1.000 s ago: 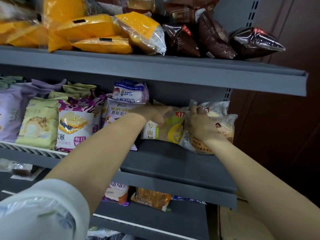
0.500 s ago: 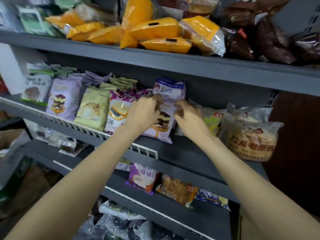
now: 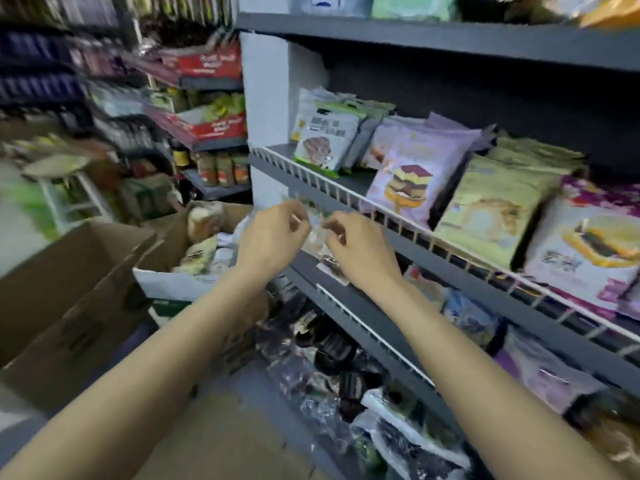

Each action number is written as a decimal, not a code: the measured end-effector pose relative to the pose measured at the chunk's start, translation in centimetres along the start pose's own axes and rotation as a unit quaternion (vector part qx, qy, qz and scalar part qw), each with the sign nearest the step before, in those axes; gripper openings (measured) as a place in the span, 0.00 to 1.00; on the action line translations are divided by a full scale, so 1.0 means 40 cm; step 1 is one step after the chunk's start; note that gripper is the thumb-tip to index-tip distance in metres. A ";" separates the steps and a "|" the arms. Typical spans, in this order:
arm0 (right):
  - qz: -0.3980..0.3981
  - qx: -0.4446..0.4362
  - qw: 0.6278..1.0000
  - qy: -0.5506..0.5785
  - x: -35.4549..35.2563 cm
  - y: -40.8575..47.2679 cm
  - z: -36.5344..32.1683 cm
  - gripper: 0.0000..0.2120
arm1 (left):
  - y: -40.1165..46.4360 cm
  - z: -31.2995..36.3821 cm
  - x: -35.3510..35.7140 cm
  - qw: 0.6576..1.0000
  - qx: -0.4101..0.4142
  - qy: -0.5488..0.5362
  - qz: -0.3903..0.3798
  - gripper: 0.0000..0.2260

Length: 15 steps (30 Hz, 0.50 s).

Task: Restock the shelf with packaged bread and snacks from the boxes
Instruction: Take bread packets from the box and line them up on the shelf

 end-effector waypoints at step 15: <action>-0.245 0.019 0.968 -0.044 0.868 0.594 -0.258 0.15 | 0.166 -1.014 0.068 0.961 -0.247 0.069 -0.101 0.10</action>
Point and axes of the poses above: each hand's wrist, its own y-axis towards the middle knuckle, its own x-axis out of the palm, z = x × y, the point moved 3 cm from there along y, towards the middle knuckle, and after that the axes turned 12 degrees about x, right-handed, at the moved point
